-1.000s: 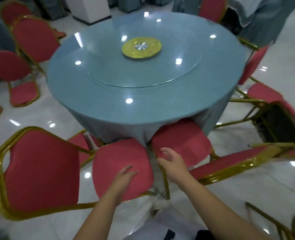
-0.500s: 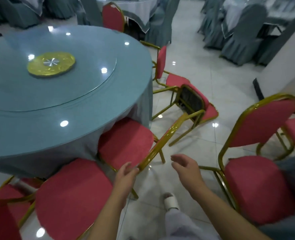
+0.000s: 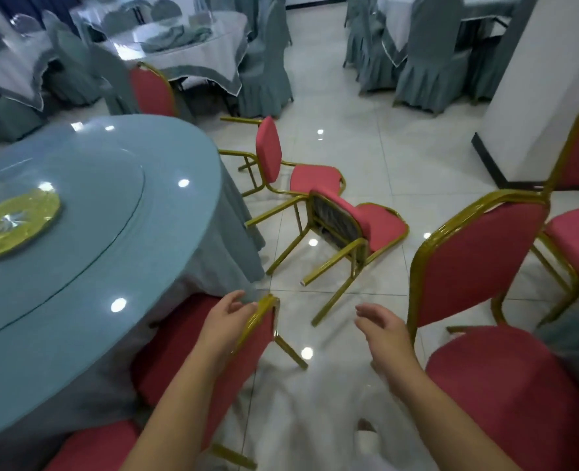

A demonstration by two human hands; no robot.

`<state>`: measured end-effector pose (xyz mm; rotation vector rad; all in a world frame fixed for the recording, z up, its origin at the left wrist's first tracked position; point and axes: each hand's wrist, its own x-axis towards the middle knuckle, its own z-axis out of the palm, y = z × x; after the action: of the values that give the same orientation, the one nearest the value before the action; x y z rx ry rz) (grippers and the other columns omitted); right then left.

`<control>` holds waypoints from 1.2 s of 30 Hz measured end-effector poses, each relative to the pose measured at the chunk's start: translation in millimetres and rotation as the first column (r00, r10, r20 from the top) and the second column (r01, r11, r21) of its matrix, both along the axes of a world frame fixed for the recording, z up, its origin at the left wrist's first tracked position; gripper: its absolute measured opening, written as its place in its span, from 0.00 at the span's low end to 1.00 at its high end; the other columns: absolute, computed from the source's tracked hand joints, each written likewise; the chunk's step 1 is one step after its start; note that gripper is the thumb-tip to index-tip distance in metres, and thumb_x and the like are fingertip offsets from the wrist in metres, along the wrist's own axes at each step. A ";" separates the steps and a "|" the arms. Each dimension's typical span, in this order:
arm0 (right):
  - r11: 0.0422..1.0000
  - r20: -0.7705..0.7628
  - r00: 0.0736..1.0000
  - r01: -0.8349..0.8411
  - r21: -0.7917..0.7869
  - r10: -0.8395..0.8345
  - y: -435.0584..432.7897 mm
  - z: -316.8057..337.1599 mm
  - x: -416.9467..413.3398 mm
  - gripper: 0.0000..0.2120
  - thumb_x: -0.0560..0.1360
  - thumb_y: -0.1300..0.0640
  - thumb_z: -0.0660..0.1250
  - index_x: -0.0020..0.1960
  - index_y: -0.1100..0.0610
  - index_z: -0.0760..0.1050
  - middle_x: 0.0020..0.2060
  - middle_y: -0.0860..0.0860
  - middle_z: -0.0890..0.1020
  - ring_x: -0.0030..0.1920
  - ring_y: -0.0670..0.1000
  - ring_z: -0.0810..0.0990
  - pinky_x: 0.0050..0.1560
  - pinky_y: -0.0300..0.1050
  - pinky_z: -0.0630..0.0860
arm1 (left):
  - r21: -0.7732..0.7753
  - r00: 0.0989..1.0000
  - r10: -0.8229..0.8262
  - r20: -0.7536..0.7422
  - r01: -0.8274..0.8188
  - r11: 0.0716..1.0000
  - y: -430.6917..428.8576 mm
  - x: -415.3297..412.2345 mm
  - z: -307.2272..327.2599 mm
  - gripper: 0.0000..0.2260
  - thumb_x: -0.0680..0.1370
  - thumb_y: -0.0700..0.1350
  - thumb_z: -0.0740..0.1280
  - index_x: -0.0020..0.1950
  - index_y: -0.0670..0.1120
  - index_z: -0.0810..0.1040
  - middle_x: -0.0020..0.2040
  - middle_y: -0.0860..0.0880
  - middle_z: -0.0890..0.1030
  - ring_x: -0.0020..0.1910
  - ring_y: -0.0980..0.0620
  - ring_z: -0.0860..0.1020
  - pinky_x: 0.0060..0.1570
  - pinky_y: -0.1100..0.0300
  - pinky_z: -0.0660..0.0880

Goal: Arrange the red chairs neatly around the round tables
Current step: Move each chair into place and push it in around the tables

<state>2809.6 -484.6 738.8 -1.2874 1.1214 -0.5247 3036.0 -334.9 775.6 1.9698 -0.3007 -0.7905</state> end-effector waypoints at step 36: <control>0.978 -0.261 0.964 0.013 0.209 0.043 -348.2 -11.7 218.0 0.05 0.77 0.56 0.69 0.51 0.48 0.80 0.50 0.50 0.82 0.53 0.50 0.79 0.48 0.48 0.78 | 0.256 0.874 0.027 -0.486 0.112 0.960 -290.3 212.9 -129.5 0.10 0.82 0.46 0.64 0.62 0.49 0.75 0.58 0.45 0.79 0.55 0.46 0.79 0.56 0.49 0.77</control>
<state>3027.6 -832.8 727.1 -1.2024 1.3497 -0.2178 3248.8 -625.2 646.0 1.9392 0.0742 -1.3855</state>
